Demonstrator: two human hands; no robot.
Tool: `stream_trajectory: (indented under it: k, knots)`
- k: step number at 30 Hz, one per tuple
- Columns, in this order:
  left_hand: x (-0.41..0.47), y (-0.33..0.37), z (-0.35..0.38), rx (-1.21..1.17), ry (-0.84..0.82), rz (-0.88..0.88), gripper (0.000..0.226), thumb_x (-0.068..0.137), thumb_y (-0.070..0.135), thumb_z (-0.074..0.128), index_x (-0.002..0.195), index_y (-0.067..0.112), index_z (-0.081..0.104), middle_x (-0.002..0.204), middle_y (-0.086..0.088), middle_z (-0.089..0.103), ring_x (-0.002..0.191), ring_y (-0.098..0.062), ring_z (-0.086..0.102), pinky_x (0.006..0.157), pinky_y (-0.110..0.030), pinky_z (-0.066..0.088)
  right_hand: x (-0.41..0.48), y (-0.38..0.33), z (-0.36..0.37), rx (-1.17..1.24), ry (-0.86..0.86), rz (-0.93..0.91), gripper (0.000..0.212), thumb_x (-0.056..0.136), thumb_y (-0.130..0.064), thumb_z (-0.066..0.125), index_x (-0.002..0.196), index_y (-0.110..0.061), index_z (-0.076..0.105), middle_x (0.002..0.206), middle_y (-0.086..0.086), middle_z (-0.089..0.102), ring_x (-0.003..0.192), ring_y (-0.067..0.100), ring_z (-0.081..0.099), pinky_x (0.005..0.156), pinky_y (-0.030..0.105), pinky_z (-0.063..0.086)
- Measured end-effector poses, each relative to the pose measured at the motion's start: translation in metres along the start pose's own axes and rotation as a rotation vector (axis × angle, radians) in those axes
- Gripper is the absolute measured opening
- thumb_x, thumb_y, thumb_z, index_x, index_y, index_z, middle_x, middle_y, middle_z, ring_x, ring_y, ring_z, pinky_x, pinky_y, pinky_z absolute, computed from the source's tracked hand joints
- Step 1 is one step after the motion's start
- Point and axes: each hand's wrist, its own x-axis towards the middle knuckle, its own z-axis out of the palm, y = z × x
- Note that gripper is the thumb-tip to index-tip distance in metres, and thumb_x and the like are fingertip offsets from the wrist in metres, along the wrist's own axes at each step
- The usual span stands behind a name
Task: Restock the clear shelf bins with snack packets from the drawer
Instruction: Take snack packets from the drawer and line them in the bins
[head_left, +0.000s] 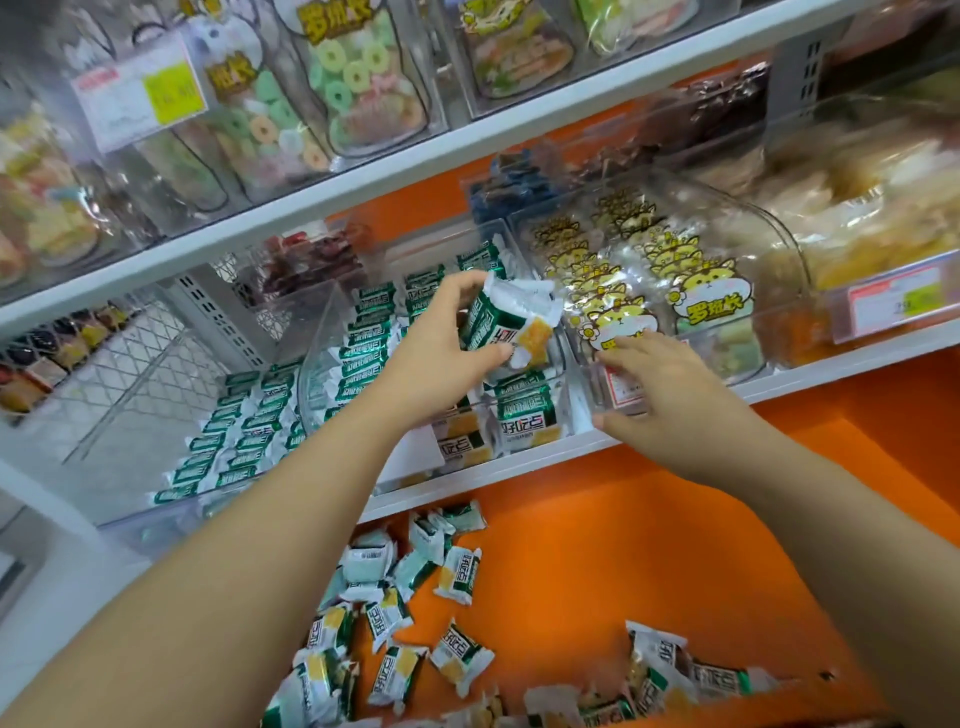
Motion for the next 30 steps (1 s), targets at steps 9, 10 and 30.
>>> stream_trajectory:
  k: [9,10,30]
  knots:
    - [0.002,-0.01,-0.015,0.213,-0.22,-0.077,0.063,0.091,0.023,0.063,0.141,0.029,0.026,0.141,0.003,0.039,0.118,-0.007,0.042,0.082,-0.006,0.029,-0.001,-0.002,-0.002,0.059,-0.013,-0.004,0.064,0.09,-0.038,0.061,0.146,-0.021,0.035,0.152,-0.001,0.027,0.142,0.015,0.012,0.112,0.03,0.013]
    - [0.004,-0.011,-0.018,0.275,-0.249,-0.084,0.064,0.091,0.025,0.062,0.143,0.03,0.024,0.145,0.0,0.037,0.124,-0.012,0.042,0.087,-0.012,0.028,-0.001,-0.002,-0.002,0.063,-0.011,-0.003,0.063,0.09,-0.038,0.061,0.146,-0.022,0.035,0.152,-0.001,0.027,0.142,0.015,0.012,0.113,0.03,0.013]
    - [-0.026,-0.012,0.049,0.996,-0.134,0.013,0.067,0.099,0.052,0.018,0.151,0.02,-0.009,0.16,-0.004,-0.007,0.148,-0.024,-0.003,0.114,-0.056,-0.007,0.003,0.0,0.008,0.028,0.03,0.013,0.064,0.087,-0.042,0.062,0.144,-0.024,0.037,0.149,0.0,0.029,0.141,0.015,0.013,0.112,0.034,0.021]
